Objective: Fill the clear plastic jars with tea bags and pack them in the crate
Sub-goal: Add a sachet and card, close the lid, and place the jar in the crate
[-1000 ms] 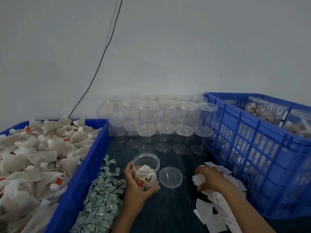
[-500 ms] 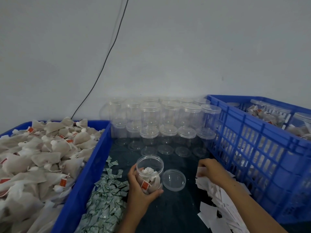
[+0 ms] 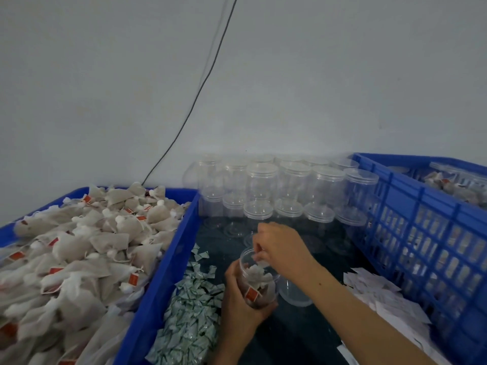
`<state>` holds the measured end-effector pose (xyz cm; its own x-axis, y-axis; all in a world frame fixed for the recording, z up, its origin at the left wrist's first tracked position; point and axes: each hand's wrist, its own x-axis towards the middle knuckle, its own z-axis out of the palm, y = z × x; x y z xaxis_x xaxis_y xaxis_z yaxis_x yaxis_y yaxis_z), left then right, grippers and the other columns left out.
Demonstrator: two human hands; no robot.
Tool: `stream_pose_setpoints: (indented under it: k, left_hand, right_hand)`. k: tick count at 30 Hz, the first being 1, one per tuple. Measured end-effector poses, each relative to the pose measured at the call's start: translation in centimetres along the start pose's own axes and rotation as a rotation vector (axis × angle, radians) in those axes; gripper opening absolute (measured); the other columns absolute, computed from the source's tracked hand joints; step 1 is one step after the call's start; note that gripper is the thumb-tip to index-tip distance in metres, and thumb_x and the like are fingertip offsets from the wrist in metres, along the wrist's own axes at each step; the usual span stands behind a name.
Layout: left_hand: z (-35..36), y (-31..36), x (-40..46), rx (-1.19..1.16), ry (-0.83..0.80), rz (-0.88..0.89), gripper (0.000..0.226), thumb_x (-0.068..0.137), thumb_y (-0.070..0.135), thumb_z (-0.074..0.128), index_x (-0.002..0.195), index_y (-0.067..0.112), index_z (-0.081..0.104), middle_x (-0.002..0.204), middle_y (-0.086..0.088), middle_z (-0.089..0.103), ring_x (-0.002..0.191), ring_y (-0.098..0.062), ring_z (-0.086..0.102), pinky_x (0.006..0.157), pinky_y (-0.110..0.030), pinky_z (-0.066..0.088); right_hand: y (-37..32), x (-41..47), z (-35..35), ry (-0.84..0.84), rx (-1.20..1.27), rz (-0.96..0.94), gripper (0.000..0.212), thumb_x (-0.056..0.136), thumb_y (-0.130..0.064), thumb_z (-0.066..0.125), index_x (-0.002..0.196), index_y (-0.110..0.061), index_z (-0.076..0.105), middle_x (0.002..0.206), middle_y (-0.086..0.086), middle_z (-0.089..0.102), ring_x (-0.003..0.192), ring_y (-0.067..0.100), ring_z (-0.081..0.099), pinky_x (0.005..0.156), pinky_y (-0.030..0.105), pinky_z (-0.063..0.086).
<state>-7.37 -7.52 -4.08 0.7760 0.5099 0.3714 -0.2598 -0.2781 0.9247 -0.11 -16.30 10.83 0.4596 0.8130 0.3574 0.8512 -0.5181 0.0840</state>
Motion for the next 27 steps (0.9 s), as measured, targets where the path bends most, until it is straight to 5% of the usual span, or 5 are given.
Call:
stream_pose_setpoints:
  k: [8,13,17,23,27]
  left_hand:
    - [-0.4,0.4,0.1,0.006,-0.006,-0.009,0.107,0.041,0.038,0.090,0.120,0.071,0.027,0.126,0.023,0.055,0.110,0.006,0.057,0.085,-0.020,0.053]
    - [-0.3,0.0,0.3,-0.023,0.042,0.011,0.108,0.040,0.028,0.092,0.123,0.063,0.033,0.123,0.030,0.053,0.112,0.010,0.053,0.083,-0.007,0.047]
    - [-0.3,0.0,0.3,-0.064,0.064,0.018,0.109,0.044,0.020,0.094,0.124,0.063,0.032,0.130,0.027,0.046,0.116,0.015,0.047,0.085,-0.003,0.043]
    - [-0.3,0.3,0.5,-0.126,0.079,-0.028,0.108,0.048,0.019,0.095,0.132,0.048,0.034,0.129,0.015,0.053,0.112,0.002,0.057,0.085,-0.015,0.051]
    - [-0.6,0.5,0.7,-0.250,0.028,-0.100,0.105,0.043,0.025,0.093,0.132,0.035,0.038,0.130,-0.005,0.059,0.111,-0.019,0.063,0.095,-0.045,0.053]
  right_hand:
    - [-0.6,1.0,1.0,-0.253,-0.070,0.031,0.017,0.090,-0.026,0.063,0.101,-0.018,0.071,0.102,0.003,0.069,0.093,0.020,0.063,0.086,0.031,0.047]
    - [2.0,-0.7,-0.2,0.130,0.866,0.224,0.014,0.093,-0.026,0.059,0.089,-0.031,0.071,0.085,-0.020,0.070,0.081,-0.005,0.063,0.074,0.011,0.047]
    - [6.0,-2.9,1.8,0.428,0.911,0.552,0.016,0.093,-0.010,0.057,0.092,-0.023,0.067,0.098,-0.008,0.068,0.095,0.012,0.063,0.081,0.022,0.048]
    - [7.4,-7.2,9.3,-0.356,0.641,0.643,0.105,0.074,-0.044,0.078,0.152,-0.023,0.010,0.153,0.010,0.021,0.141,0.033,0.020,0.114,0.040,0.023]
    - [6.7,-8.3,11.9,-0.186,0.520,0.620,0.110,0.069,-0.052,0.077,0.151,-0.026,0.008,0.150,0.006,0.024,0.136,0.027,0.027,0.111,0.035,0.027]
